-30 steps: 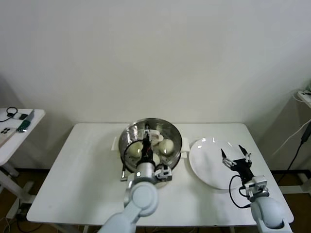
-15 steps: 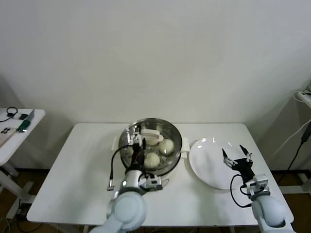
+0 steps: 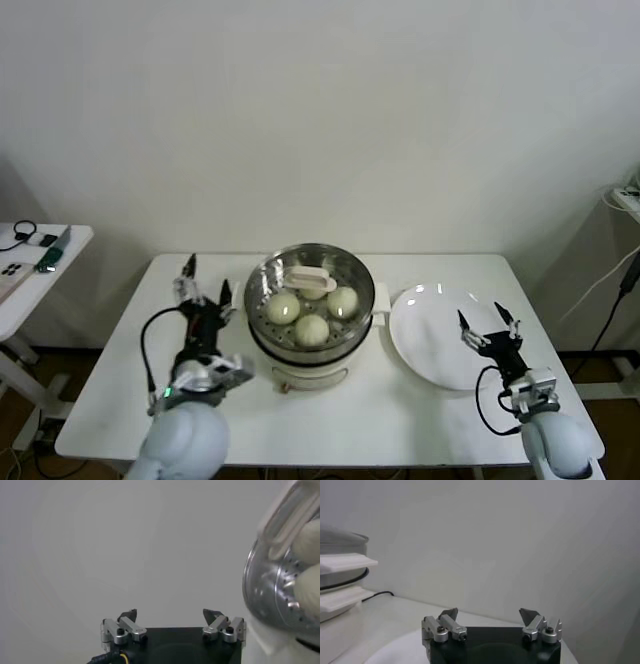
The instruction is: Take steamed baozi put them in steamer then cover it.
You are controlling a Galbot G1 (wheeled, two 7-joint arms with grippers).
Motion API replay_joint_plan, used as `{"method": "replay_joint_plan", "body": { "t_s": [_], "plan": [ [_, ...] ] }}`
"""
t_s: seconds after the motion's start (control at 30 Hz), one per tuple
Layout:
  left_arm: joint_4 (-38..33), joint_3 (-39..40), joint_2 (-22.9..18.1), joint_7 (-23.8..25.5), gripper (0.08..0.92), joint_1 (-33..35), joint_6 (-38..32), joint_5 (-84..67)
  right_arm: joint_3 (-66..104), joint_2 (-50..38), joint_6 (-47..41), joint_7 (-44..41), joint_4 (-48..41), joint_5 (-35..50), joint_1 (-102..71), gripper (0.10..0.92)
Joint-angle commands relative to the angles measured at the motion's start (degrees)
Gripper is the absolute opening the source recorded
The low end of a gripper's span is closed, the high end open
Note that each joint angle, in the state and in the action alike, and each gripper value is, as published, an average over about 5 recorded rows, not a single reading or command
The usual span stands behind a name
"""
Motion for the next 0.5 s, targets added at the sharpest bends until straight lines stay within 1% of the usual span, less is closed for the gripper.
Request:
{"method": "replay_joint_plan", "body": {
  "t_s": [0.03,0.13,0.27,0.4,0.5],
  "plan": [
    [5.0,-24.2,-3.6,-6.1,0.823,15.6,-43.7,-42.1,0.6,0.0,1.4,-0.4,1.5,1.2,-2.4,0.823],
    [10.1,-25.6,-5.1,-3.6,0.823,16.5,-48.0,-48.9,0.8,-0.1,2.1,-0.5,1.9,2.1,-3.2,0.823],
    [15.8,-26.0,-8.0,-0.1,0.823,16.1,-49.5,-56.2,0.7,-0.1,3.1,-0.8,2.2,3.4,-4.1,0.823],
    [18.9,-25.9,-9.6,3.7,0.823,15.9,-50.1,-57.4,0.5,0.2,4.6,-1.5,2.5,4.5,-4.8,0.823],
    [19.3,-25.5,-10.6,5.0,0.823,15.5,-49.6,-56.6,0.3,0.5,5.9,-1.8,2.5,5.5,-5.4,0.823]
  ]
}}
